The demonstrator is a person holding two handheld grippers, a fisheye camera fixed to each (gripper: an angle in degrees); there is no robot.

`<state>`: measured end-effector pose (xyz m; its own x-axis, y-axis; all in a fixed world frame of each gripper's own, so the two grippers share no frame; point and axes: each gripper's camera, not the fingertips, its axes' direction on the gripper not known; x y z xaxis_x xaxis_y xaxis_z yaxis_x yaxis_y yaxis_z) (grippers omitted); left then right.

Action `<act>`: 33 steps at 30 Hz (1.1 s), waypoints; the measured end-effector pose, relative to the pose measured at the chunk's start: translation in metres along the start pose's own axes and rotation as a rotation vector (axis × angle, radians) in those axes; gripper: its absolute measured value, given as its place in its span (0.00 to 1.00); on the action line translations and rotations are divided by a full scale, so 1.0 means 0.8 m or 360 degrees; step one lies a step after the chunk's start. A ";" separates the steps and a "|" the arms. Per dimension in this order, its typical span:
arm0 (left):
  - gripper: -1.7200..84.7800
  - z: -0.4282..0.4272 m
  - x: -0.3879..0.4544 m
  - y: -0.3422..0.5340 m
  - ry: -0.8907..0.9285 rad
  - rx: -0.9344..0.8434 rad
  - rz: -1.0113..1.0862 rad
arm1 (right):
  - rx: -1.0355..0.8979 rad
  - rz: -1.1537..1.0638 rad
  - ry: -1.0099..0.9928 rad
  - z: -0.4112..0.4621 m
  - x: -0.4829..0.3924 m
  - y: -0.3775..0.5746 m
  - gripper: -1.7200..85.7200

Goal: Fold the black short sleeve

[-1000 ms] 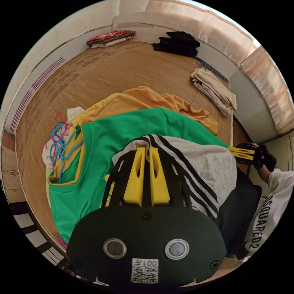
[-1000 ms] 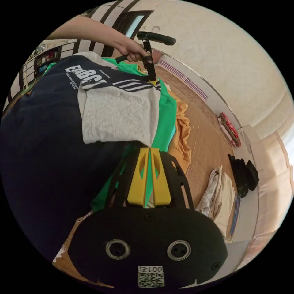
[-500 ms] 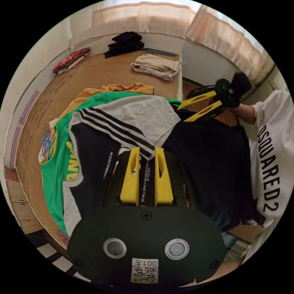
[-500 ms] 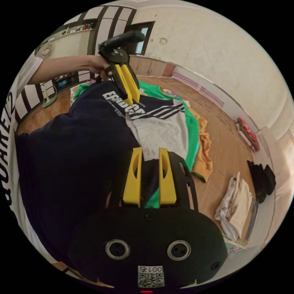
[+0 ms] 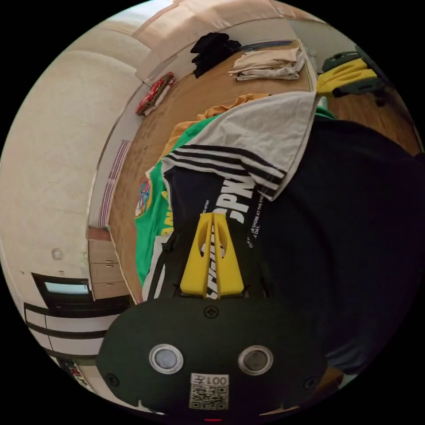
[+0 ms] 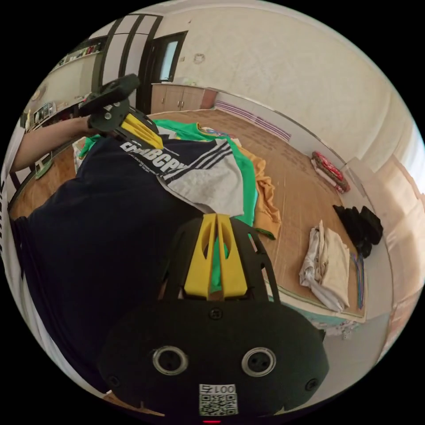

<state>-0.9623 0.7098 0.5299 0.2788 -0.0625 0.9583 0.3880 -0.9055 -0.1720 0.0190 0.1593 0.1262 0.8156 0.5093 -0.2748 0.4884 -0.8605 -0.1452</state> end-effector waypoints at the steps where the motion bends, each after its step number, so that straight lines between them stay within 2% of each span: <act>1: 0.02 -0.006 0.003 0.004 0.0022 0.0014 -0.0011 | -0.0038 0.0035 -0.0012 0.002 0.004 0.007 0.02; 5: 0.08 -0.011 0.016 0.014 0.0549 0.0141 -0.0144 | -0.0040 0.0166 -0.0160 0.009 0.002 0.025 0.02; 8: 0.11 -0.011 0.034 0.014 0.0701 0.0196 -0.0173 | -0.0008 0.0168 -0.0118 0.003 -0.003 0.023 0.02; 11: 0.10 -0.011 0.047 0.008 0.0625 0.0190 -0.0192 | 0.0031 0.0159 -0.0092 -0.005 -0.001 0.020 0.02; 16: 0.02 -0.006 0.058 0.001 0.0497 0.0129 -0.0138 | 0.0069 0.0202 -0.0093 -0.015 0.015 0.020 0.02; 19: 0.01 -0.019 0.047 0.010 0.0464 0.0194 -0.0173 | 0.0097 0.0243 -0.0096 -0.024 0.029 0.024 0.02; 23: 0.01 -0.061 0.013 0.029 0.0218 0.0333 -0.0215 | 0.0196 0.0289 -0.0263 -0.037 0.042 0.031 0.02; 26: 0.01 -0.077 -0.003 0.036 0.0236 0.0371 -0.0175 | 0.0168 0.0266 -0.0371 -0.029 0.038 0.034 0.02; 33: 0.01 -0.017 0.035 0.036 0.0309 -0.0009 0.0043 | -0.0120 0.0068 -0.0401 0.006 0.016 0.036 0.02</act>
<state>-0.9556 0.6760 0.5547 0.1143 -0.1661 0.9795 0.3776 -0.9046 -0.1975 0.0420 0.1412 0.1136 0.7376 0.4442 -0.5085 0.4845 -0.8728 -0.0596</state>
